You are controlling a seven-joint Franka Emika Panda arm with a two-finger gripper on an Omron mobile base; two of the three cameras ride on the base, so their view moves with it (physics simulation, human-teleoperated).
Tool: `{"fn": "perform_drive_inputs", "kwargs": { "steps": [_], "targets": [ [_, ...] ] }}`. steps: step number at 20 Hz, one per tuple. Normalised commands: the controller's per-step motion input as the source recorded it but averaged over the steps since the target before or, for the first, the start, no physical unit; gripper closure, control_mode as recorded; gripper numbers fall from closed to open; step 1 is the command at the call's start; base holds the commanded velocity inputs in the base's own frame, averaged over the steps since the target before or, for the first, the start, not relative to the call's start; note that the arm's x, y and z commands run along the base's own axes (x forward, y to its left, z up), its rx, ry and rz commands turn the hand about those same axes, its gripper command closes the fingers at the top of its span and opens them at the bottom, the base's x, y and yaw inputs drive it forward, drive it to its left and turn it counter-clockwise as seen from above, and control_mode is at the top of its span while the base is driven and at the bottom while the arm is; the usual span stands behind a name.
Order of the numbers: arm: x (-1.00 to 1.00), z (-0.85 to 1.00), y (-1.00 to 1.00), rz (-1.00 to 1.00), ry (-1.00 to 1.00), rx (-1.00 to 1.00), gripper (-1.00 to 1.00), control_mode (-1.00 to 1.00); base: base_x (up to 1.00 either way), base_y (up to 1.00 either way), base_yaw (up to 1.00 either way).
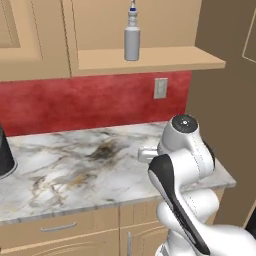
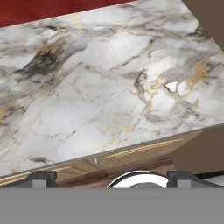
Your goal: Move the cutting board and knife to the sink. Then move spray from the cabinet to the counter.
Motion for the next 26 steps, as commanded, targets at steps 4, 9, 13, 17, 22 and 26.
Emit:
{"fn": "perform_drive_inputs", "kwargs": {
  "steps": [4,9,13,17,22,26],
  "targets": [
    [0.0,0.0,0.0,0.0,0.0,0.0,-1.0,1.0,0.4,0.14,-0.11],
    [0.0,0.0,0.0,0.0,0.0,0.0,-1.0,1.0,0.21,0.1,-0.04],
    [0.0,0.0,0.0,0.0,0.0,0.0,-1.0,1.0,0.02,0.33,0.0],
    [0.0,0.0,0.0,0.0,0.0,0.0,-1.0,1.0,0.0,0.46,0.0],
    [0.0,0.0,0.0,0.0,0.0,0.0,-1.0,1.0,0.03,0.0,0.0],
    [0.0,0.0,0.0,0.0,0.0,0.0,-1.0,1.0,0.93,-0.02,-0.02]
  ]
}}
